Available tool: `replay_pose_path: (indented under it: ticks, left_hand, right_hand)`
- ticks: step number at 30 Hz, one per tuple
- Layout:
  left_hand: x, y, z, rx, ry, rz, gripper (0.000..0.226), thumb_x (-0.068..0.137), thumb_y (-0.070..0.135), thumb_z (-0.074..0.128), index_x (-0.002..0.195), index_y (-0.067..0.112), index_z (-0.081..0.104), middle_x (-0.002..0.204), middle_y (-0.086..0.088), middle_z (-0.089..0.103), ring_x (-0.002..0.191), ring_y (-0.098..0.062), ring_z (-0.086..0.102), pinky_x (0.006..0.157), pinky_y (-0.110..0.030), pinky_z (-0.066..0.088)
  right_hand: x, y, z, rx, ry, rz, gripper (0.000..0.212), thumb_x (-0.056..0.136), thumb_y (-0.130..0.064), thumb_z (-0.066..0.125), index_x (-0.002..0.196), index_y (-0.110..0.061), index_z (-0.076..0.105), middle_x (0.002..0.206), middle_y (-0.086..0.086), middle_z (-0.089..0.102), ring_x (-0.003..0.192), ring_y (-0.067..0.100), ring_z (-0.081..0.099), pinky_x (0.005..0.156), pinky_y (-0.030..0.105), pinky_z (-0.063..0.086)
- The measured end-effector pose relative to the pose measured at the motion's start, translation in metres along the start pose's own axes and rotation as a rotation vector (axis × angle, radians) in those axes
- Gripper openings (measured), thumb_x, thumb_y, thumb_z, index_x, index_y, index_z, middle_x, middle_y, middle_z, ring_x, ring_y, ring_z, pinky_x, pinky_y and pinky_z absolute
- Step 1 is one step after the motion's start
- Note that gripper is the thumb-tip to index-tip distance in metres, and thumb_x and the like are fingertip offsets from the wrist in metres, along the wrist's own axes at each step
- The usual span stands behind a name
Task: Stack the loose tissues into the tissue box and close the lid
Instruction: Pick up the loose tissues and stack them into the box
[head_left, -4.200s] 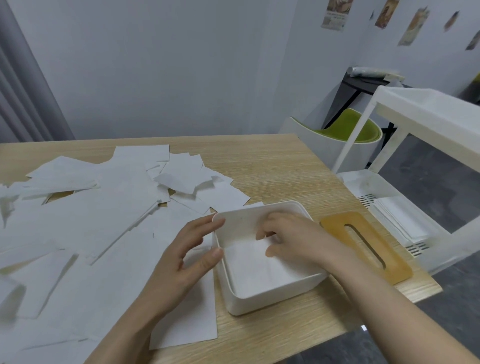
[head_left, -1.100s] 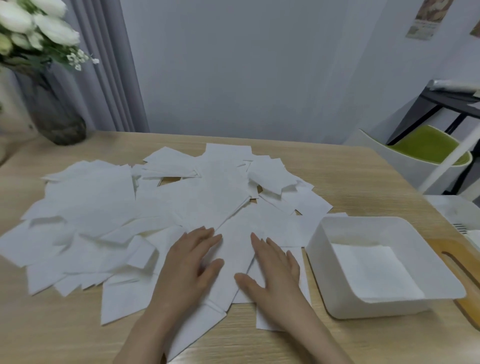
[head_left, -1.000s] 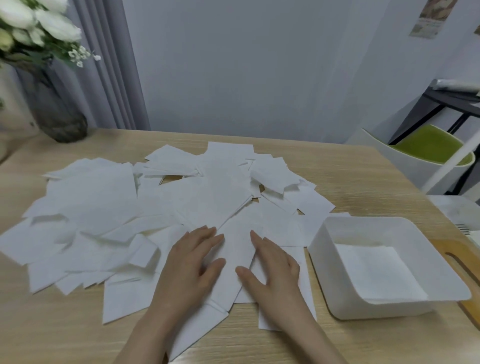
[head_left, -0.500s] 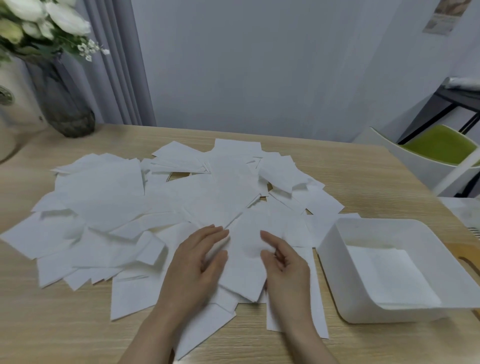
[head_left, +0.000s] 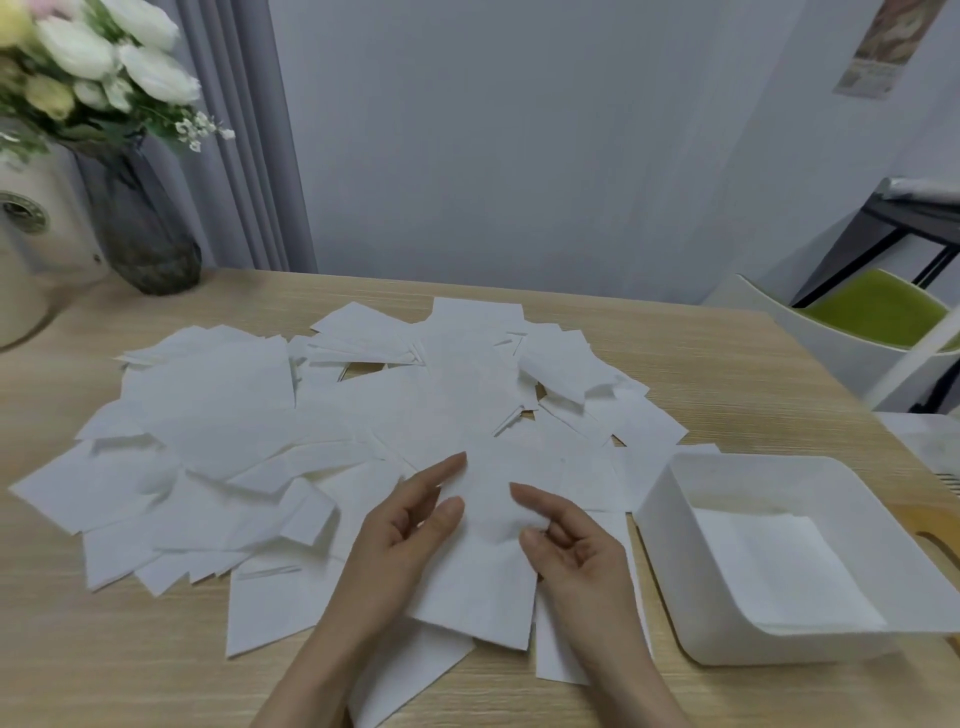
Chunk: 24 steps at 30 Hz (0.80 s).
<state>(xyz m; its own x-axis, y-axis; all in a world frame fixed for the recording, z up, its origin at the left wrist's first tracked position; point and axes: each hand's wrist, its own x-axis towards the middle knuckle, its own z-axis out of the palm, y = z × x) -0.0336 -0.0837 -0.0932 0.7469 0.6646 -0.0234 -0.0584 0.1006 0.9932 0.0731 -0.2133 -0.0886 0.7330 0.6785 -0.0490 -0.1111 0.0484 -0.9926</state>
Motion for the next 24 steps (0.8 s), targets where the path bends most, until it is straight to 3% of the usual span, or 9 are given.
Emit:
replay_pose_path:
  ticks: [4, 8, 11, 14, 17, 21, 23, 24]
  left_hand:
    - [0.004, -0.001, -0.009, 0.022, 0.033, -0.023, 0.037, 0.093, 0.005, 0.058, 0.121, 0.028, 0.065, 0.117, 0.011, 0.071, 0.109, -0.008, 0.066, 0.085, -0.020, 0.053]
    - [0.010, -0.003, -0.023, 0.080, 0.154, -0.011, 0.039, 0.095, 0.001, 0.056, 0.114, 0.032, 0.068, 0.108, 0.011, 0.074, 0.098, -0.008, 0.069, 0.082, -0.023, 0.054]
    - [0.012, -0.008, -0.031, 0.081, 0.272, -0.020, 0.041, 0.095, 0.001, 0.055, 0.109, 0.037, 0.068, 0.104, 0.015, 0.073, 0.093, -0.006, 0.066, 0.086, -0.023, 0.051]
    - [0.011, -0.011, -0.036, -0.001, 0.373, -0.052, 0.041, 0.096, 0.000, 0.053, 0.110, 0.035, 0.069, 0.114, 0.010, 0.070, 0.103, -0.010, 0.065, 0.089, -0.027, 0.049]
    - [0.010, -0.008, -0.037, -0.054, 0.416, -0.043, 0.040, 0.096, -0.002, 0.052, 0.113, 0.030, 0.068, 0.117, 0.010, 0.068, 0.106, -0.006, 0.064, 0.081, -0.018, 0.049]
    - [0.009, -0.003, -0.034, -0.056, 0.385, -0.019, 0.042, 0.095, -0.006, 0.052, 0.120, 0.025, 0.062, 0.113, 0.017, 0.064, 0.088, 0.017, 0.061, 0.070, -0.004, 0.046]
    - [0.009, -0.003, -0.034, -0.059, 0.374, -0.023, 0.046, 0.095, -0.007, 0.052, 0.123, 0.029, 0.059, 0.123, 0.015, 0.061, 0.099, 0.020, 0.058, 0.078, -0.005, 0.047]
    - [0.009, -0.004, -0.035, -0.072, 0.372, -0.032, 0.048, 0.095, -0.006, 0.052, 0.125, 0.031, 0.057, 0.128, 0.012, 0.061, 0.109, 0.014, 0.057, 0.086, -0.011, 0.049]
  right_hand:
    - [0.003, -0.003, 0.015, -0.007, -0.058, 0.006, 0.037, 0.091, 0.011, 0.053, 0.109, -0.017, 0.069, 0.097, -0.002, 0.075, 0.095, 0.011, 0.069, 0.076, 0.020, 0.053]
    - [0.015, -0.006, 0.023, -0.120, -0.037, -0.024, 0.033, 0.091, 0.001, 0.058, 0.106, -0.025, 0.071, 0.088, -0.004, 0.069, 0.080, 0.005, 0.065, 0.066, 0.020, 0.051]
    - [0.040, -0.013, 0.023, -0.339, 0.007, -0.153, 0.035, 0.092, -0.003, 0.057, 0.107, -0.032, 0.068, 0.097, -0.010, 0.071, 0.089, 0.003, 0.064, 0.074, 0.016, 0.049]
    - [0.077, -0.024, 0.029, -0.586, -0.021, -0.256, 0.042, 0.093, -0.001, 0.052, 0.119, -0.033, 0.062, 0.108, -0.016, 0.065, 0.103, -0.002, 0.056, 0.082, 0.010, 0.041]
    - [0.117, -0.031, 0.042, -0.836, -0.159, -0.263, 0.054, 0.092, 0.001, 0.047, 0.134, -0.033, 0.051, 0.127, -0.010, 0.056, 0.126, 0.008, 0.040, 0.099, 0.023, 0.034]
    - [0.155, -0.038, 0.062, -1.265, -0.466, -0.209, 0.067, 0.091, -0.003, 0.046, 0.149, -0.030, 0.029, 0.156, -0.003, 0.027, 0.145, 0.012, 0.009, 0.113, 0.031, 0.007]
    - [0.165, -0.036, 0.069, -1.439, -0.575, -0.156, 0.067, 0.093, -0.016, 0.052, 0.151, -0.031, 0.022, 0.160, -0.006, 0.018, 0.148, 0.012, -0.001, 0.117, 0.038, -0.004]
    - [0.169, -0.033, 0.071, -1.512, -0.598, -0.147, 0.067, 0.093, -0.025, 0.055, 0.151, -0.032, 0.023, 0.159, -0.006, 0.019, 0.148, 0.013, -0.001, 0.117, 0.041, -0.007]
